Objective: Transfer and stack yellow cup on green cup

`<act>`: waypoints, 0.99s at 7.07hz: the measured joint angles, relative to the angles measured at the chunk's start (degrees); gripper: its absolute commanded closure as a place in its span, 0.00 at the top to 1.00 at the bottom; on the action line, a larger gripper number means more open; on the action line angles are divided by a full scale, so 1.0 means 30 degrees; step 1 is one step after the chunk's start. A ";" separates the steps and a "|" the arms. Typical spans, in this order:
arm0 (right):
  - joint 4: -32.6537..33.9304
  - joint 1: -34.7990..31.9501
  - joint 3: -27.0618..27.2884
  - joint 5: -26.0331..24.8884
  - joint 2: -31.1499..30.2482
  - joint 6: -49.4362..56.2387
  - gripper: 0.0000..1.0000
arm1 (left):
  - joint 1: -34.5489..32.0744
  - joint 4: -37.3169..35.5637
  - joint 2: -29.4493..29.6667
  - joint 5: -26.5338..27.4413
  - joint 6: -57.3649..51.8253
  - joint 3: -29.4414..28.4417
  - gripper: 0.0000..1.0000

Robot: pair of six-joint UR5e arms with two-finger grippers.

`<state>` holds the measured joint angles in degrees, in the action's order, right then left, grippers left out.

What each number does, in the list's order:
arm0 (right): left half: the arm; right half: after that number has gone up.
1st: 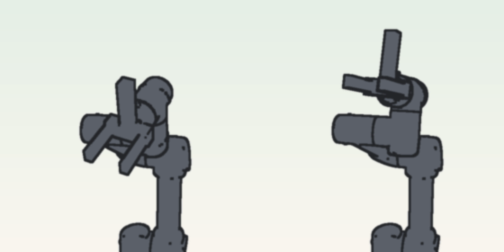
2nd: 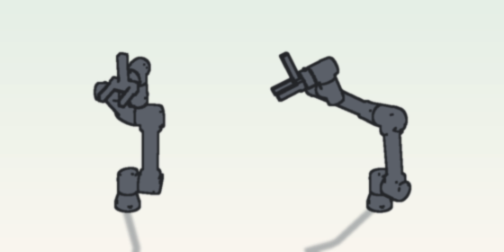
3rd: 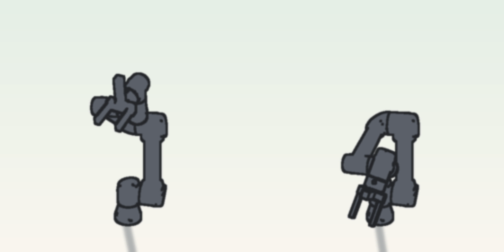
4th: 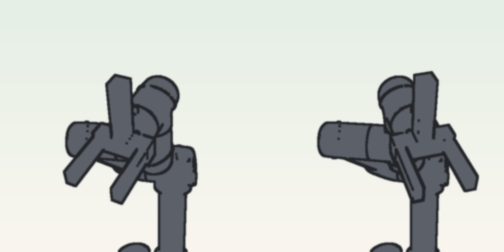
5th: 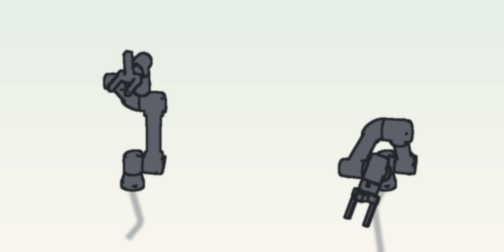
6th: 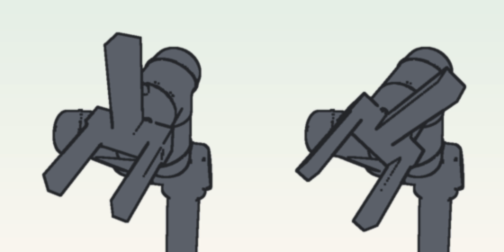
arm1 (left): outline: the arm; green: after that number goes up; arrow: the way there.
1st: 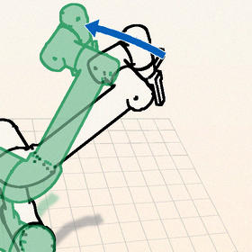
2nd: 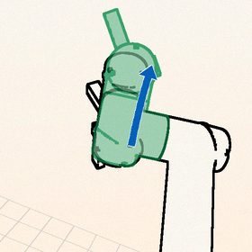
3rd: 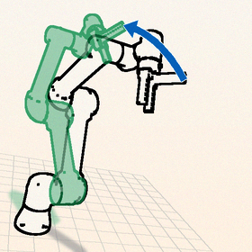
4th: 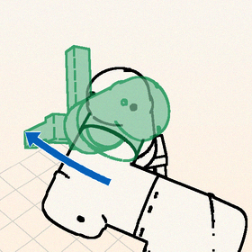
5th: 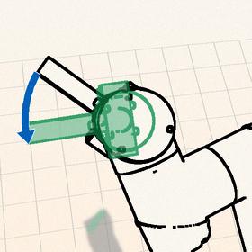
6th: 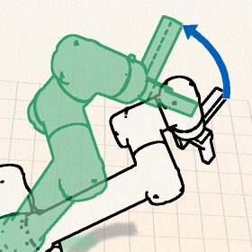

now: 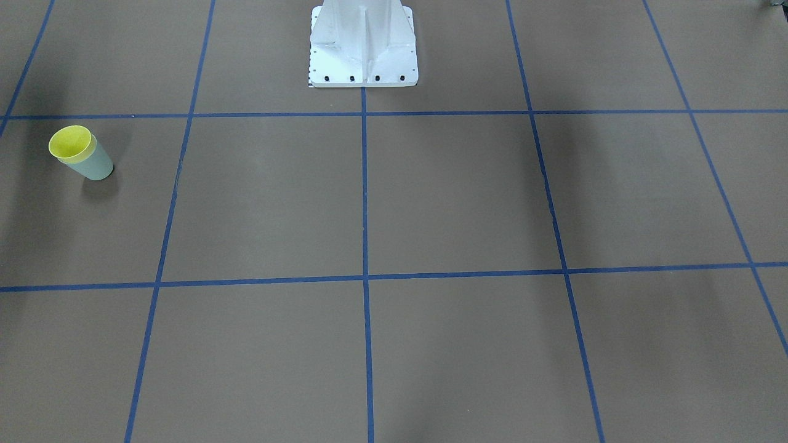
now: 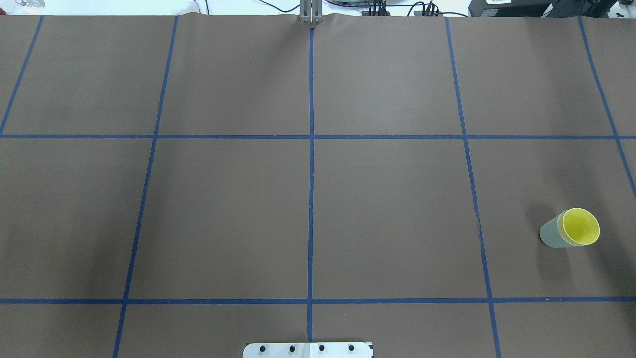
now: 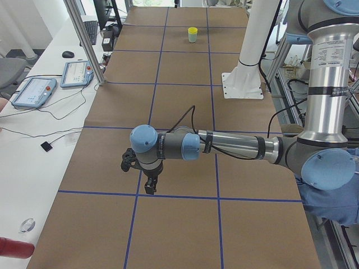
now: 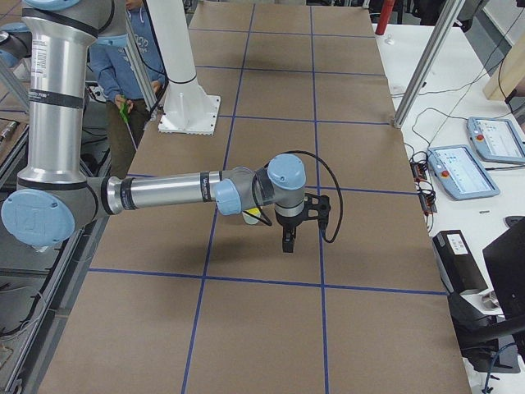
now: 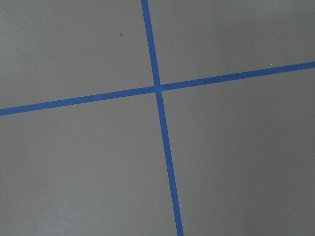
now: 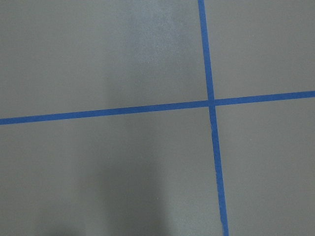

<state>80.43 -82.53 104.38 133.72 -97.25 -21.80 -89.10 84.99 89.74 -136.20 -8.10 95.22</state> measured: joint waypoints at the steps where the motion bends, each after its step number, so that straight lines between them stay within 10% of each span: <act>1: 0.0022 0.0366 -0.0005 -0.0284 0.0116 0.0001 1.00 | -0.0001 0.0001 0.0040 -0.0007 0.0493 0.0077 1.00; 7: 0.0464 0.1811 -0.0099 -0.1828 0.0621 0.0030 1.00 | 0.0050 0.0475 0.0166 -0.0467 0.2909 0.0427 1.00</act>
<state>81.82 -77.10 104.08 128.24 -95.39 -21.71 -88.95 86.41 90.23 -137.60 0.62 96.51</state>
